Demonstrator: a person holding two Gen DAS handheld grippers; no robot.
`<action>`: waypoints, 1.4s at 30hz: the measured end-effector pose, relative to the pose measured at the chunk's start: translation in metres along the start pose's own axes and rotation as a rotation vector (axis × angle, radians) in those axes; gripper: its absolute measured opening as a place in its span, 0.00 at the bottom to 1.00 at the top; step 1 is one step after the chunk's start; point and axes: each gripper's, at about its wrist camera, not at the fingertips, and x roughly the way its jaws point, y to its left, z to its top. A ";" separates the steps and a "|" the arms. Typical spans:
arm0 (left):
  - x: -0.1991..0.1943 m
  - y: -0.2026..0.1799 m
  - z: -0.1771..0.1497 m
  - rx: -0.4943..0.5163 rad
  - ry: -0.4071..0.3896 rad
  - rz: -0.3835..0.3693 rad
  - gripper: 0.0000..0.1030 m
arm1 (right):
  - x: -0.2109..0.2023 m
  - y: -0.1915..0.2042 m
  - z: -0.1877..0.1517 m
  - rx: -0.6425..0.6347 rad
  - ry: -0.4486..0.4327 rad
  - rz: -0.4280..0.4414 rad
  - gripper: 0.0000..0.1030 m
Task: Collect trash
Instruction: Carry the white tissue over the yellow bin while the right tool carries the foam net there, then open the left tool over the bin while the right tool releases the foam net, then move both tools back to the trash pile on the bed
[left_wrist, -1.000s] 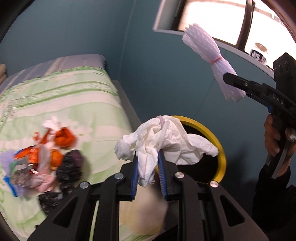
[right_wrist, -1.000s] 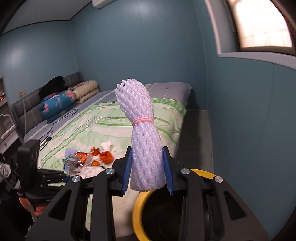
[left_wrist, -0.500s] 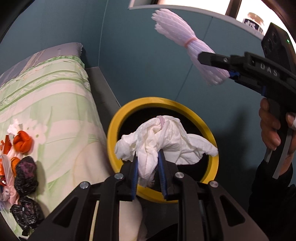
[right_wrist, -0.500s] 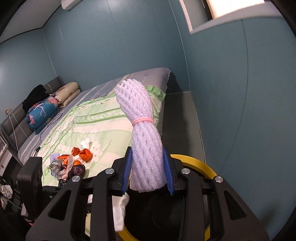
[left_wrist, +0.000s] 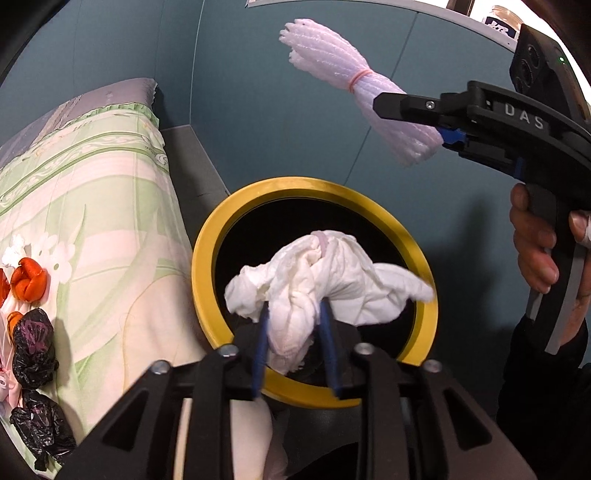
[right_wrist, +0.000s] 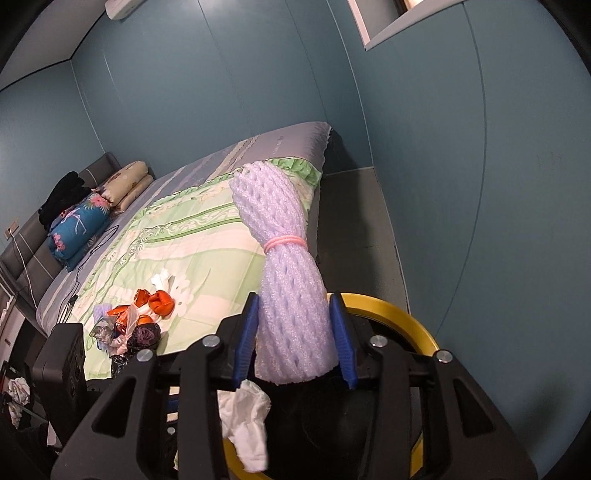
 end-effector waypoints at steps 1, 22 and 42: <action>-0.001 0.000 -0.001 -0.004 -0.006 -0.002 0.36 | 0.000 -0.001 0.000 0.004 -0.002 -0.002 0.44; -0.080 0.028 -0.001 -0.090 -0.261 0.096 0.92 | -0.031 0.010 0.007 -0.015 -0.116 0.035 0.65; -0.205 0.147 -0.036 -0.301 -0.467 0.480 0.92 | -0.012 0.126 -0.019 -0.262 -0.201 0.198 0.92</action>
